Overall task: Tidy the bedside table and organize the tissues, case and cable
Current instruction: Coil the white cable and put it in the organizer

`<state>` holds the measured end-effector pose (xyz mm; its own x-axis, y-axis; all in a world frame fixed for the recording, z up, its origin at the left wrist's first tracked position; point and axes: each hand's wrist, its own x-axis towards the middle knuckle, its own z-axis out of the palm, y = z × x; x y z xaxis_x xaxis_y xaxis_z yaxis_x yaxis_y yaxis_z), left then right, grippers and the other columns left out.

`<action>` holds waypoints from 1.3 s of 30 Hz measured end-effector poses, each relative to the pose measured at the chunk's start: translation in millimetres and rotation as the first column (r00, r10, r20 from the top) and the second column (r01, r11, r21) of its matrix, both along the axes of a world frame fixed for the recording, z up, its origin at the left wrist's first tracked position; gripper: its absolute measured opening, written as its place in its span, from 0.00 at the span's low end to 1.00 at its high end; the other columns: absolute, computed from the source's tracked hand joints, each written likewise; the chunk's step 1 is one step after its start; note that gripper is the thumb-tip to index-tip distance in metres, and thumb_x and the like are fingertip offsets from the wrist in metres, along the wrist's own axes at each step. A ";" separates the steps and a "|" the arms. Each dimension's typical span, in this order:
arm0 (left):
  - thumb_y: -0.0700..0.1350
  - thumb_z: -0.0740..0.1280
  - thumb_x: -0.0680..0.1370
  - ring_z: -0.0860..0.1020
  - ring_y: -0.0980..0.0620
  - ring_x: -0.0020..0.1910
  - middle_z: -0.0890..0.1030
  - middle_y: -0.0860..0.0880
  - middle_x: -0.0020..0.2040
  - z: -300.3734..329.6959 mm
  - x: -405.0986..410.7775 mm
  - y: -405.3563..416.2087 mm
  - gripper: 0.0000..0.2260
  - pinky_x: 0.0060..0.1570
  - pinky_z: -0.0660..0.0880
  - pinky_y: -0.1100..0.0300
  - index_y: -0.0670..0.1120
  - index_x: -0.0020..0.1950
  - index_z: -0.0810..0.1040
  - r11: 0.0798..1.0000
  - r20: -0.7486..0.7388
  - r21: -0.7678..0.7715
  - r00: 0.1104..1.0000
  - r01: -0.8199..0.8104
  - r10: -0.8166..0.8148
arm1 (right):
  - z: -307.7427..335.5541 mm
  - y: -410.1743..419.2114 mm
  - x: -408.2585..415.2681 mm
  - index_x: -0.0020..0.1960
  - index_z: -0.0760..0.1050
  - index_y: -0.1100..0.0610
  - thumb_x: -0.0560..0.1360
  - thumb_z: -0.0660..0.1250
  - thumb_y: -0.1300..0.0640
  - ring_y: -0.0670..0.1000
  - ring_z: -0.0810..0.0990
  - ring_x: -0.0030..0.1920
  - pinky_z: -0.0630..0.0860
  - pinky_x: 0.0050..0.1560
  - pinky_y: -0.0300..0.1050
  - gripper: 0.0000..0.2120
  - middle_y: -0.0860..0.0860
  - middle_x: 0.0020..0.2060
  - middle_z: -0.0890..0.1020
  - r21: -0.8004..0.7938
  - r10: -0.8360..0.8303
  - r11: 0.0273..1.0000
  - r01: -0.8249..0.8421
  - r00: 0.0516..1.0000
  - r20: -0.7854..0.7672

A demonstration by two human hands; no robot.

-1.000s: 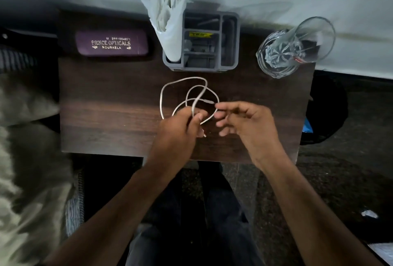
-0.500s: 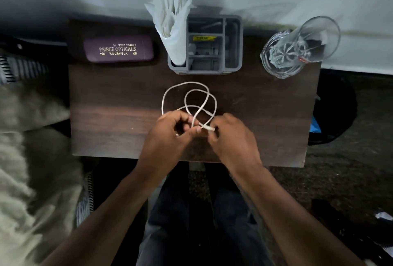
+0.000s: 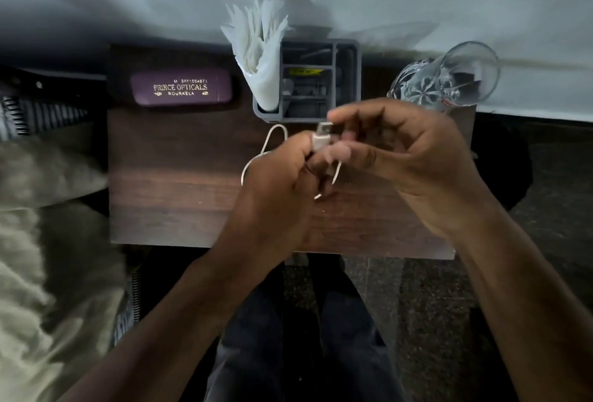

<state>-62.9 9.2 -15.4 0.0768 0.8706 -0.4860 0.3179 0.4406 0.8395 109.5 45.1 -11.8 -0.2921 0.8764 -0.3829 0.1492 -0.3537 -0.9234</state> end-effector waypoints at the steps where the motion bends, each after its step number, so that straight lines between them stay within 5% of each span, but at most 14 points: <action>1: 0.49 0.62 0.84 0.76 0.57 0.34 0.81 0.50 0.35 3.1 -1.1 3.2 0.10 0.38 0.72 0.62 0.53 0.47 0.82 0.996 0.118 -0.043 0.990 -0.077 0.082 | -5.7 -2.0 -0.2 0.61 0.80 0.57 0.70 0.77 0.57 0.51 0.83 0.50 0.81 0.54 0.48 0.20 0.52 0.49 0.83 -0.065 -0.048 0.997 0.044 0.998 -0.049; 3: 0.50 0.58 0.83 0.69 0.54 0.30 0.76 0.51 0.29 10.8 -4.2 6.7 0.13 0.37 0.71 0.57 0.49 0.47 0.80 0.981 0.361 -0.126 0.915 -0.147 0.183 | -17.8 -7.6 -2.2 0.66 0.77 0.53 0.70 0.79 0.54 0.53 0.81 0.58 0.79 0.61 0.55 0.26 0.51 0.57 0.82 -0.131 0.012 0.991 -0.013 1.000 -0.008; 5: 0.52 0.55 0.84 0.63 0.53 0.28 0.68 0.56 0.27 15.4 -10.7 6.0 0.17 0.33 0.67 0.58 0.46 0.43 0.78 0.967 0.506 -0.198 0.828 -0.159 0.240 | -33.2 -17.0 -7.9 0.71 0.72 0.48 0.70 0.77 0.47 0.50 0.75 0.66 0.74 0.68 0.57 0.31 0.47 0.65 0.77 -0.141 0.231 0.969 -0.201 0.940 0.251; 8: 0.54 0.53 0.85 0.57 0.53 0.27 0.61 0.54 0.28 21.3 -23.2 7.9 0.20 0.29 0.61 0.60 0.47 0.38 0.73 0.949 0.636 -0.298 0.719 -0.106 0.280 | -46.0 -29.5 -23.5 0.76 0.65 0.46 0.73 0.74 0.47 0.43 0.66 0.66 0.67 0.69 0.42 0.34 0.48 0.67 0.70 -0.104 0.188 0.982 -0.157 0.814 0.550; 12: 0.56 0.51 0.85 0.56 0.56 0.24 0.57 0.54 0.27 19.7 -36.5 5.6 0.23 0.24 0.58 0.62 0.47 0.35 0.69 0.885 0.702 -0.466 0.609 0.001 0.369 | -51.0 -25.7 -30.3 0.72 0.70 0.40 0.73 0.74 0.46 0.44 0.64 0.62 0.60 0.63 0.34 0.29 0.48 0.61 0.70 -0.001 0.155 0.982 -0.188 0.810 0.566; 16: 0.58 0.55 0.83 0.57 0.58 0.21 0.61 0.53 0.24 13.9 -40.9 -0.4 0.23 0.24 0.53 0.61 0.46 0.35 0.74 0.822 0.659 -0.563 0.649 0.090 0.380 | -41.4 -11.1 -30.4 0.45 0.84 0.45 0.71 0.76 0.47 0.46 0.72 0.55 0.70 0.56 0.41 0.05 0.45 0.52 0.78 -0.040 0.367 0.908 -0.418 0.743 0.559; 18: 0.58 0.59 0.82 0.58 0.57 0.21 0.66 0.51 0.25 8.5 -40.2 -5.0 0.22 0.23 0.56 0.64 0.45 0.37 0.80 0.814 0.528 -0.576 0.792 0.069 0.307 | -35.3 -1.5 -23.6 0.39 0.82 0.53 0.72 0.76 0.49 0.47 0.82 0.41 0.78 0.43 0.45 0.08 0.48 0.37 0.85 -0.194 0.419 0.907 -0.373 0.766 0.487; 21: 0.57 0.60 0.83 0.61 0.56 0.23 0.71 0.49 0.28 -1.6 -31.9 -11.7 0.22 0.27 0.62 0.64 0.43 0.47 0.86 0.839 0.310 -0.544 0.924 -0.022 0.225 | -22.7 4.3 -21.6 0.39 0.82 0.58 0.73 0.76 0.52 0.44 0.76 0.21 0.76 0.26 0.42 0.10 0.48 0.23 0.80 -0.223 0.184 0.969 -0.105 0.911 0.370; 24: 0.55 0.60 0.84 0.66 0.56 0.25 0.74 0.46 0.33 -6.9 -19.3 -14.0 0.21 0.29 0.66 0.62 0.42 0.45 0.85 0.812 0.256 -0.558 0.895 -0.173 0.366 | -8.7 -3.8 -35.0 0.40 0.84 0.59 0.75 0.75 0.55 0.41 0.75 0.20 0.71 0.22 0.38 0.08 0.47 0.23 0.79 -0.187 -0.079 0.974 0.130 0.964 0.255; 26: 0.54 0.59 0.85 0.69 0.56 0.25 0.75 0.45 0.34 -7.9 -12.4 -9.6 0.24 0.30 0.68 0.60 0.46 0.37 0.85 0.771 0.249 -0.581 0.845 -0.261 0.473 | -0.7 -14.3 -42.4 0.41 0.84 0.59 0.78 0.71 0.56 0.40 0.75 0.20 0.68 0.21 0.35 0.10 0.46 0.23 0.79 -0.156 -0.064 0.983 0.102 0.970 0.233; 29: 0.53 0.58 0.85 0.82 0.53 0.33 0.84 0.44 0.41 -8.4 -9.4 3.6 0.22 0.35 0.81 0.57 0.42 0.44 0.85 0.622 0.297 -0.703 0.652 -0.346 0.698 | 4.3 -31.9 -45.7 0.47 0.86 0.54 0.81 0.67 0.57 0.40 0.75 0.23 0.64 0.26 0.28 0.10 0.40 0.23 0.77 -0.060 0.133 0.991 -0.121 0.958 0.252; 32: 0.51 0.56 0.86 0.83 0.53 0.40 0.84 0.48 0.38 -8.4 -14.4 12.4 0.17 0.43 0.82 0.60 0.43 0.47 0.79 0.599 0.379 -0.717 0.522 -0.356 0.764 | -0.3 -44.0 -37.3 0.57 0.84 0.47 0.80 0.68 0.58 0.41 0.75 0.26 0.71 0.32 0.34 0.10 0.48 0.28 0.81 -0.110 0.175 0.981 -0.160 0.975 0.140; 36: 0.50 0.54 0.86 0.72 0.57 0.26 0.67 0.55 0.26 -3.2 -29.2 19.6 0.15 0.35 0.77 0.62 0.48 0.43 0.73 0.640 0.529 -0.690 0.368 -0.338 0.765 | -18.5 -41.8 -7.6 0.49 0.87 0.55 0.75 0.71 0.53 0.57 0.86 0.46 0.81 0.56 0.47 0.08 0.54 0.37 0.87 -0.366 0.187 0.913 -0.180 0.982 -0.015; 39: 0.50 0.54 0.86 0.58 0.56 0.23 0.59 0.55 0.27 -1.4 -40.5 18.2 0.14 0.27 0.61 0.66 0.50 0.43 0.72 0.692 0.629 -0.703 0.309 -0.164 0.713 | -27.1 -29.9 7.0 0.47 0.87 0.56 0.73 0.74 0.47 0.50 0.86 0.51 0.79 0.62 0.49 0.12 0.48 0.42 0.88 -0.431 0.482 0.809 -0.399 0.871 0.098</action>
<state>-103.4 27.4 -16.8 0.3359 0.6019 -0.7245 -0.7609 0.6267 0.1679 116.6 15.1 -38.9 -0.4942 0.4399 -0.7499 0.5361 -0.5249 -0.6611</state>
